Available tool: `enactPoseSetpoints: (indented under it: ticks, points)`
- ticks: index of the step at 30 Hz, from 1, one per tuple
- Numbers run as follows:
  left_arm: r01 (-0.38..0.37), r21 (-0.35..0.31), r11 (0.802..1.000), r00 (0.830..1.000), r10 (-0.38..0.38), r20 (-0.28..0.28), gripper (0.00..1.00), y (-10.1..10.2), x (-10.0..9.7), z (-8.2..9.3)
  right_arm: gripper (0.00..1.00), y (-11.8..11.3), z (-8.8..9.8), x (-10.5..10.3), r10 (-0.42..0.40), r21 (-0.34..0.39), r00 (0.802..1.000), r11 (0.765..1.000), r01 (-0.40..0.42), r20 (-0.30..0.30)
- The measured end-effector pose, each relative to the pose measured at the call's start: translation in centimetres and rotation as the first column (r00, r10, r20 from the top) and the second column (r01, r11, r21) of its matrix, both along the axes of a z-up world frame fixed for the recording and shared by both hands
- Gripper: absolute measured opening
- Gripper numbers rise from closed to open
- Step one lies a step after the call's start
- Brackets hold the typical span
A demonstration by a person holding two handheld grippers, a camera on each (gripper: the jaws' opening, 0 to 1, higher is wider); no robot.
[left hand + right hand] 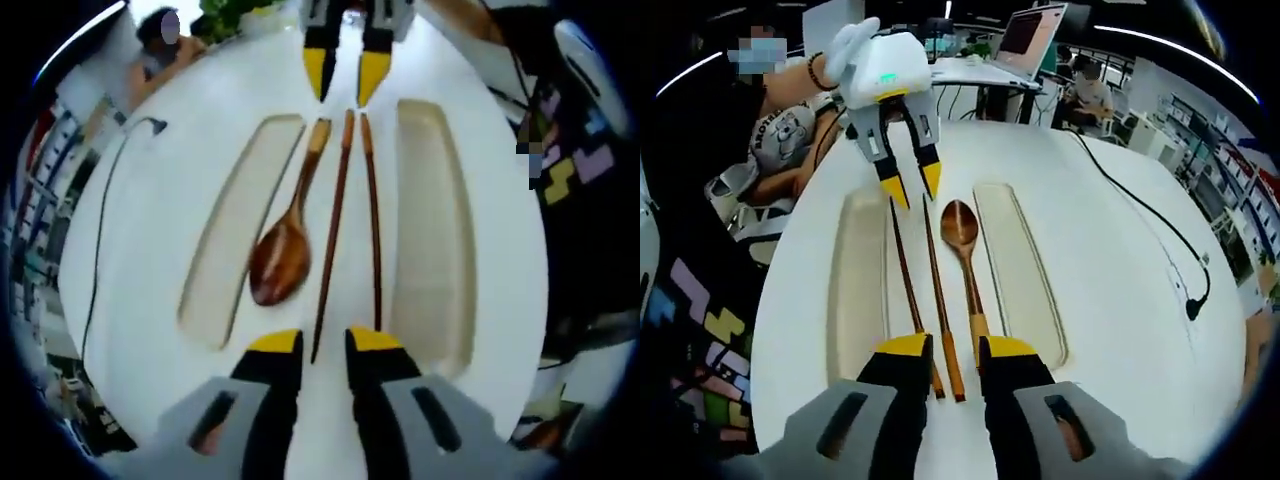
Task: Arrange the utensils inside the cutlery case until each visible utensil rests in its matching compartment.
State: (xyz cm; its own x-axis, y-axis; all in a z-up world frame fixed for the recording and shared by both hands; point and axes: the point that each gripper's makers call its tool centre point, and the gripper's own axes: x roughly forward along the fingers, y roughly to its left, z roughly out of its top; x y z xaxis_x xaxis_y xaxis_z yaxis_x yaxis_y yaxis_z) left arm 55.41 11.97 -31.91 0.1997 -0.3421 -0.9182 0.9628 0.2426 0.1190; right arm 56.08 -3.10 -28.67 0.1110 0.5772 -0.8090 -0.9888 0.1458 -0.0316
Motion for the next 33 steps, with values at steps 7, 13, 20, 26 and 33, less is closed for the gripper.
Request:
enactPoseSetpoints:
  ticks: [7,13,20,26,33]
  points:
    - [0.009,0.016,1.000,1.000,-0.009,-0.025,0.17,-0.2,0.0,-0.3,0.18,0.0,-1.3,-0.2,0.009,-0.050,0.999,0.999,-0.010,-0.037]
    - [0.001,0.047,0.999,0.999,0.001,-0.053,0.17,-0.4,-0.3,-0.9,0.18,-0.6,-2.4,0.0,0.005,-0.091,0.998,0.996,-0.011,-0.064]
    - [0.012,0.058,0.998,0.997,-0.008,-0.074,0.17,-0.8,-0.5,-1.1,0.18,-0.8,-3.3,0.0,0.018,-0.130,0.997,0.991,-0.028,-0.079]
    - [-0.016,0.064,0.998,0.992,0.023,-0.122,0.13,-0.9,-0.6,-1.3,0.17,-0.5,-3.6,-0.2,0.013,-0.139,0.994,0.990,-0.028,-0.108]
    - [-0.001,0.121,0.993,0.990,0.018,-0.139,0.12,-1.0,-0.5,-1.4,0.17,-0.4,-4.3,0.1,0.020,-0.187,0.994,0.982,-0.040,-0.106]
